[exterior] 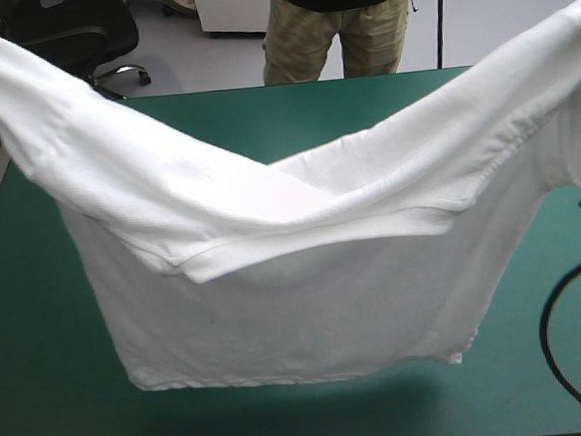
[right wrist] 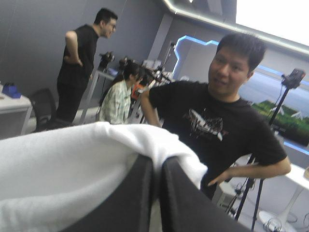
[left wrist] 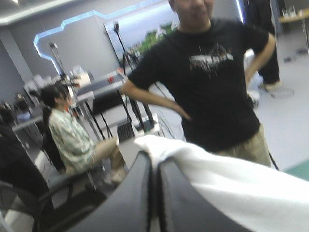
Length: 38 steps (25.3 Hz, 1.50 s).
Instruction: Fold the cloth
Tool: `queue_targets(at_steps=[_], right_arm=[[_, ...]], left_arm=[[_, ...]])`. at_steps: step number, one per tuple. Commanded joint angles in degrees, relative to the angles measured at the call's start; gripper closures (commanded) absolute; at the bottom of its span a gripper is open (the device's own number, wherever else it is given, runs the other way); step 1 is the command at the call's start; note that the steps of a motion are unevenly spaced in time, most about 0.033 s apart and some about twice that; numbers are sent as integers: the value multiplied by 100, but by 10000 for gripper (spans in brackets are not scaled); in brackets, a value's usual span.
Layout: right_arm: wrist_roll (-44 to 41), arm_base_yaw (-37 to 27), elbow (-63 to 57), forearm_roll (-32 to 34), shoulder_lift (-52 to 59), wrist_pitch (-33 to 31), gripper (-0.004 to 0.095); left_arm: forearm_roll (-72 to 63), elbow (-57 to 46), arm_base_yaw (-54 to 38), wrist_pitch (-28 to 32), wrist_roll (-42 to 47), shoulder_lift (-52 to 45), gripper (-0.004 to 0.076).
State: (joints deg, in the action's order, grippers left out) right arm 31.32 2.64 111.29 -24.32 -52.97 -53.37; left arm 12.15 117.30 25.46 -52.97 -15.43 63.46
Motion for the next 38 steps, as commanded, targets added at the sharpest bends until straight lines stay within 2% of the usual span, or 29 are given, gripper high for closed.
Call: queue_targets(at_steps=[1, 4, 6, 9, 11, 14, 18, 24, 25, 27, 28, 29, 30, 31, 32, 33, 34, 36, 37, 38], right_arm=[[-75, -7, 75, 10, -456, -174, 921], [-219, -7, -54, 10, -899, -680, 921], [-231, -7, -264, 13, -1177, -739, 921], [-217, -7, -631, 233, -1711, -431, 921], [-217, -7, -798, 469, -2151, -22, 921], [-208, -7, -787, 456, -2824, 490, 921], [34, -7, -565, 149, -3751, 954, 921], [51, -7, -34, 138, -4909, 1143, 920], [51, -7, 72, 150, -5080, 1143, 913], [51, -7, 347, 150, -5508, 1133, 818], [51, -7, 447, 150, -5699, 1159, 730], [51, -7, 477, 150, -5783, 1185, 683], [92, -7, 490, 175, -5873, 1283, 581], [92, -18, 490, 253, -5898, 1339, 523], [92, -30, 490, 386, -5865, 1486, 412], [-12, -61, 502, 458, -5785, 1505, 336], [-96, -77, 528, 458, -5665, 1311, 311], [-127, -77, 585, 458, -5366, 375, 341], [-281, -77, 585, 414, -5149, -492, 390], [-407, -77, 585, 414, -5063, -844, 421]], left_arm=[[-5, -555, 21, 34, 120, 220, 741], [4, -1320, 21, 50, 402, 442, 741], [102, -1871, 21, 206, 402, 673, 741], [653, -2527, 21, 853, 740, 1119, 741], [1418, -2779, 7, 1542, 1543, 1499, 741], [2254, -2731, -97, 2381, 2352, 2088, 741], [2345, -2498, -326, 3320, 2452, 2871, 741], [2295, -2370, -616, 4095, 2655, 3730, 741], [2256, -2370, -664, 4103, 2699, 3845, 741], [2245, -2358, -753, 4091, 3050, 4113, 726], [2137, -2334, -800, 4101, 3188, 4275, 659], [2063, -2326, -829, 4092, 3240, 4320, 617], [1909, -2326, -830, 4092, 3236, 4405, 484], [1957, -2326, -839, 4082, 3236, 4405, 427], [2019, -2300, -839, 4063, 3236, 4398, 312], [2019, -2178, -839, 3821, 3236, 4341, 281], [1989, -2017, -839, 3530, 3236, 4265, 286], [1770, -1830, -818, 2789, 3049, 3939, 288], [1234, -1830, -819, 2219, 2445, 3628, 292], [893, -1830, -819, 1865, 2047, 3456, 305]])
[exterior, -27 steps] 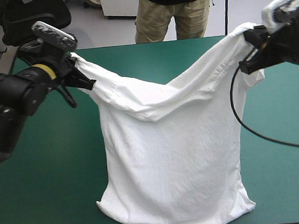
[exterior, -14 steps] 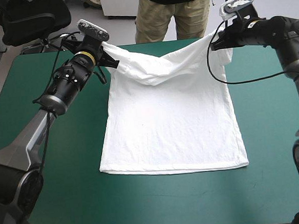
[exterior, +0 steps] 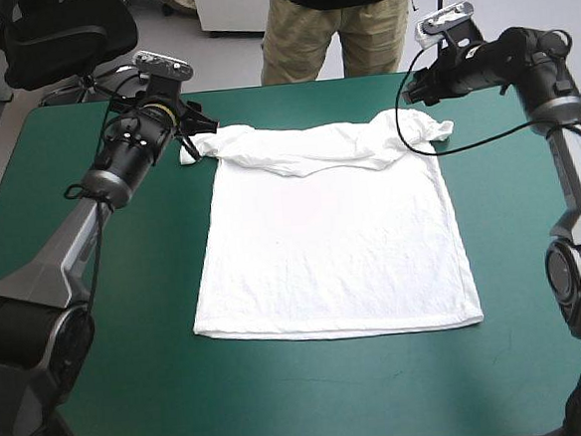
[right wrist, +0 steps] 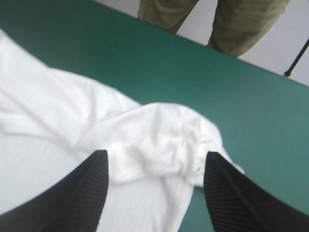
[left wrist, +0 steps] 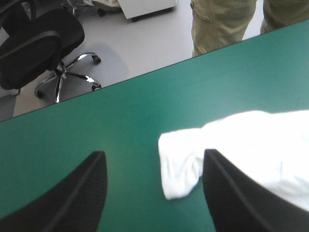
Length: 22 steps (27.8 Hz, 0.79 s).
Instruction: Fold the cloth
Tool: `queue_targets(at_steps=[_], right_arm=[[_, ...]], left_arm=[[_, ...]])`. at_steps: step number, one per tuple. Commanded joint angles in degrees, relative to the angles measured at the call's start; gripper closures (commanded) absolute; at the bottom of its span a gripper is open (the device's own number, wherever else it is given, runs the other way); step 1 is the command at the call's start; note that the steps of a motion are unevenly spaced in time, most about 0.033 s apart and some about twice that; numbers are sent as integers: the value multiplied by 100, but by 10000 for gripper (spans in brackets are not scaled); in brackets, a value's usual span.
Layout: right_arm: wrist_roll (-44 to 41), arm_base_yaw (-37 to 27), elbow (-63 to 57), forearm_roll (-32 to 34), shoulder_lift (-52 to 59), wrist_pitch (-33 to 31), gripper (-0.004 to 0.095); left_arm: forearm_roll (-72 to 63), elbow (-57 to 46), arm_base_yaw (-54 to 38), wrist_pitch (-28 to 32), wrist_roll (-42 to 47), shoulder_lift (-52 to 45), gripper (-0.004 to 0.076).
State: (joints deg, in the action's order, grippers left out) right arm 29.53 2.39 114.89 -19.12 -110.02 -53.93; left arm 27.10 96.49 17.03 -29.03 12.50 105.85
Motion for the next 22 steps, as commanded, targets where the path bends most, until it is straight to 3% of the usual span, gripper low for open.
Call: queue_targets(at_steps=[1, 3, 5, 13, 22], right_arm=[[-540, -52, 152, -121, 779, -1264, 478], [-549, -52, -167, -487, 1213, -1686, 561], [-501, -52, -541, -813, 1606, -1749, 588], [-541, -52, -2698, -1019, 3069, -1695, 588], [-632, -52, -4470, -926, 4080, -1135, 588]], left_arm=[[-1096, 214, 24, -1121, -1349, -1055, 348], [-1877, -262, 12, -1953, -1869, -1562, 420], [-2147, -886, 12, -2152, -1837, -1981, 430], [-3783, -3832, 12, -1811, -1848, -3361, 407], [-4045, -4890, 12, -1446, -2121, -3232, 369]])
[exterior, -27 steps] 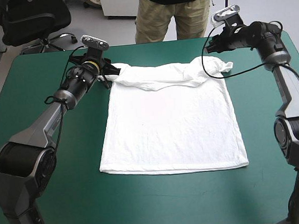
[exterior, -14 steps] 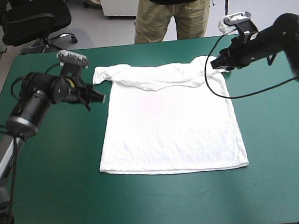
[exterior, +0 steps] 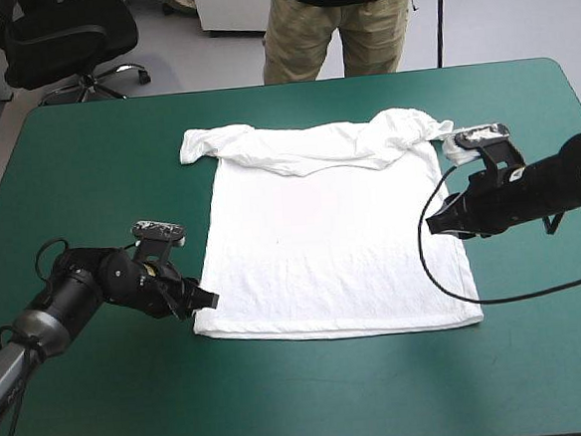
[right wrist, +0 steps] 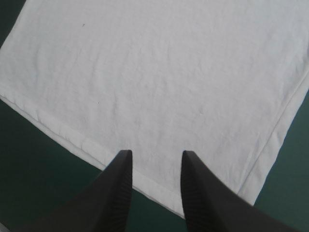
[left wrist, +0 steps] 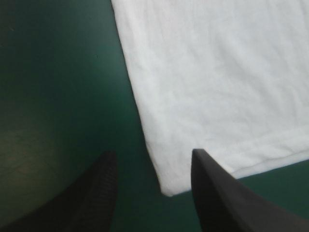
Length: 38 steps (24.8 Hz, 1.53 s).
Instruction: Fold the cloth
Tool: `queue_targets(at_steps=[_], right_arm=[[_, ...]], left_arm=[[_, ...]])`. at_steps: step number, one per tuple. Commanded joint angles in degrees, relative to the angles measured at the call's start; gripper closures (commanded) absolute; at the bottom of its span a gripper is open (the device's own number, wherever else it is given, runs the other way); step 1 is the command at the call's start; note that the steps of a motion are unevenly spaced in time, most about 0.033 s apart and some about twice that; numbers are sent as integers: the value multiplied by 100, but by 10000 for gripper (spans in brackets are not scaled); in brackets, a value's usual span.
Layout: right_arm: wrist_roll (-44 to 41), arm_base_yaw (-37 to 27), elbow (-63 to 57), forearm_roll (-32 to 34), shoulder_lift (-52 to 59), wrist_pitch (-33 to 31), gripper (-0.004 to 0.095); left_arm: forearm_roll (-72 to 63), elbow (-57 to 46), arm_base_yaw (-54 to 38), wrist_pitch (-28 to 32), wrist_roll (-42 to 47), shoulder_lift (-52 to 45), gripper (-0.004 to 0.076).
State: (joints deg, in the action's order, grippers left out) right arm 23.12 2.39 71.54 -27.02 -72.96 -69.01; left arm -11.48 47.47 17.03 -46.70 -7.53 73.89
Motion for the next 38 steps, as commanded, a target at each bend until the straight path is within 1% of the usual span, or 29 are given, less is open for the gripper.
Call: queue_targets(at_steps=[1, 5, 8, 10, 12, 13, 14, 15, 16, 18, 19, 20, 21, 22, 23, 24, 27, 29, 33, 36, 38], right_arm=[[8, -52, -214, -65, 423, 385, 588], [-16, -52, -373, 163, 469, 337, 588], [-53, -52, -405, 393, 469, 381, 588], [-66, -52, -405, 568, 469, 437, 588], [-274, -52, -405, 887, 469, 416, 588], [-349, -52, -515, 907, 469, 328, 588], [-349, -52, -653, 968, 469, 127, 588], [-349, -52, -789, 1023, 469, 56, 588], [-388, -52, -1010, 1081, 469, 15, 587], [-390, -52, -1240, 1134, 469, 192, 570], [-390, -52, -1371, 1167, 469, 316, 545], [-390, -52, -1533, 1231, 469, 488, 498], [-390, -52, -1806, 1380, 469, 825, 400], [-390, -52, -1968, 1380, 469, 1005, 339], [-390, -52, -2244, 1353, 459, 1288, 250], [-390, -52, -2368, 1330, 444, 1382, 230], [-390, -52, -2612, 1297, 310, 1579, 252], [-390, -52, -2688, 1220, 144, 1675, 298], [-390, -52, -2688, 1139, -294, 1675, 399], [-390, -40, -2688, 1099, -676, 1662, 443], [-377, -40, -2688, 934, -938, 1591, 484]], left_arm=[[-280, -20, 12, 332, -216, 22, 367], [-566, -134, 134, 355, -617, 303, 367], [-482, -286, 510, 604, -628, 668, 367], [-434, -302, 730, 617, -589, 1071, 367], [-416, -302, 845, 621, -560, 1416, 380], [-385, -302, 864, 562, -613, 1587, 460], [-376, -302, 864, 521, -613, 1648, 585], [-358, -302, 864, 521, -613, 1648, 694], [-311, -302, 864, 533, -613, 1648, 736], [-299, -302, 864, 575, -613, 1648, 741], [-278, -302, 864, 590, -613, 1648, 741], [-278, -302, 864, 590, -613, 1648, 741], [-278, -302, 864, 577, -613, 1648, 741], [-278, -302, 864, 577, -613, 1648, 741], [-278, -302, 864, 588, -627, 1648, 741], [-278, -302, 864, 588, -627, 1648, 741], [-278, -302, 864, 588, -627, 1648, 741], [-278, -302, 864, 588, -627, 1648, 741], [-278, -302, 864, 588, -627, 1648, 741], [-278, -302, 864, 588, -627, 1648, 741], [-278, -302, 864, 588, -627, 1648, 741]])
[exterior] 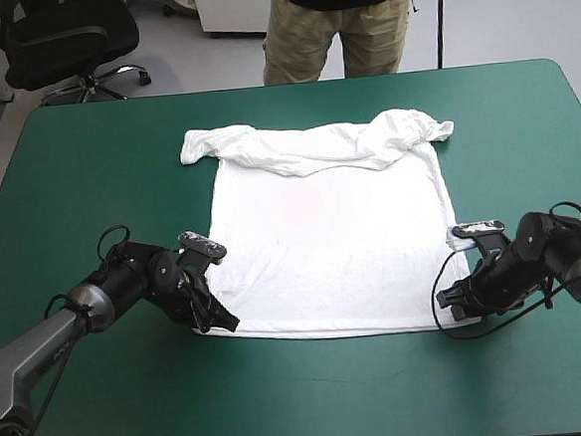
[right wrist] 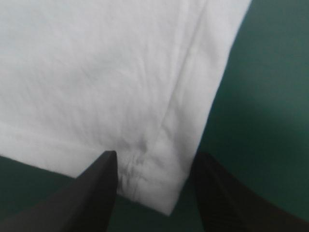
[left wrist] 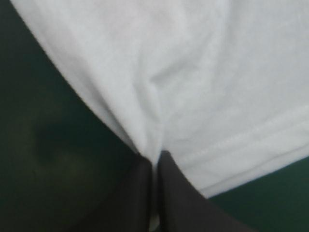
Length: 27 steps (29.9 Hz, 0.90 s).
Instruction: Fold the cloth
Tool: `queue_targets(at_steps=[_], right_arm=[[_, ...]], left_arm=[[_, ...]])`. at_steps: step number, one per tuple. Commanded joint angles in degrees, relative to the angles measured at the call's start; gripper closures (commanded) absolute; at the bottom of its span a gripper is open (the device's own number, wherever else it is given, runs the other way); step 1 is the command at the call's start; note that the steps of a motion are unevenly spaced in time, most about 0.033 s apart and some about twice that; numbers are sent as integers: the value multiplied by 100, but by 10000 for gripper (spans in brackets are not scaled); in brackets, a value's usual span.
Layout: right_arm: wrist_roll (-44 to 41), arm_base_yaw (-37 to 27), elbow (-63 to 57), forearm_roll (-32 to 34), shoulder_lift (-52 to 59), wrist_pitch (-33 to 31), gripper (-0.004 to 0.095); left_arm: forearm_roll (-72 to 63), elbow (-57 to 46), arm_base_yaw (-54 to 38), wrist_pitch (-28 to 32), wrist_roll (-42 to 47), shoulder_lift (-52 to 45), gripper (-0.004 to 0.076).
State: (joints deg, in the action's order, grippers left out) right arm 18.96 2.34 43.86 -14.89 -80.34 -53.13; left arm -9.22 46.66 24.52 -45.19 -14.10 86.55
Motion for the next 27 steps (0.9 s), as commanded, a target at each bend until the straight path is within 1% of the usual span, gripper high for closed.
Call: queue_targets(at_steps=[1, 2, 4, 5, 7, 8, 9, 13, 16, 19, 23, 27], right_arm=[[110, -35, 79, -369, -321, -27, 516], [202, -35, 79, -463, -409, -57, 548], [472, -35, 79, -682, -587, -167, 655], [601, -35, 79, -750, -640, -226, 725], [946, -35, 79, -901, -674, -306, 895], [1013, -35, 79, -914, -674, -306, 927], [1024, -35, 79, -915, -659, -306, 912], [956, -35, 90, -906, -364, -152, 909], [925, -35, 194, -993, 206, -91, 909], [917, -35, 542, -1029, 834, -153, 910], [812, -35, 1265, -1043, 1564, -180, 910], [812, -35, 2339, -1083, 1975, -167, 910]], left_arm=[[-504, -221, 115, 453, 30, 382, 741], [-504, -221, 115, 493, 30, 382, 741], [-504, -221, 115, 536, 42, 382, 741], [-504, -221, 115, 546, 55, 382, 741], [-504, -221, 115, 591, 55, 382, 741], [-504, -221, 115, 621, 55, 382, 741], [-504, -221, 115, 675, 55, 369, 741], [-504, -209, 115, 733, 55, 253, 741], [-491, -130, 115, 685, 44, 6, 741], [-402, 86, 115, 617, 44, -345, 741], [-203, 711, 115, 423, 55, -914, 741], [148, 1696, 115, 327, 55, -1433, 741]])
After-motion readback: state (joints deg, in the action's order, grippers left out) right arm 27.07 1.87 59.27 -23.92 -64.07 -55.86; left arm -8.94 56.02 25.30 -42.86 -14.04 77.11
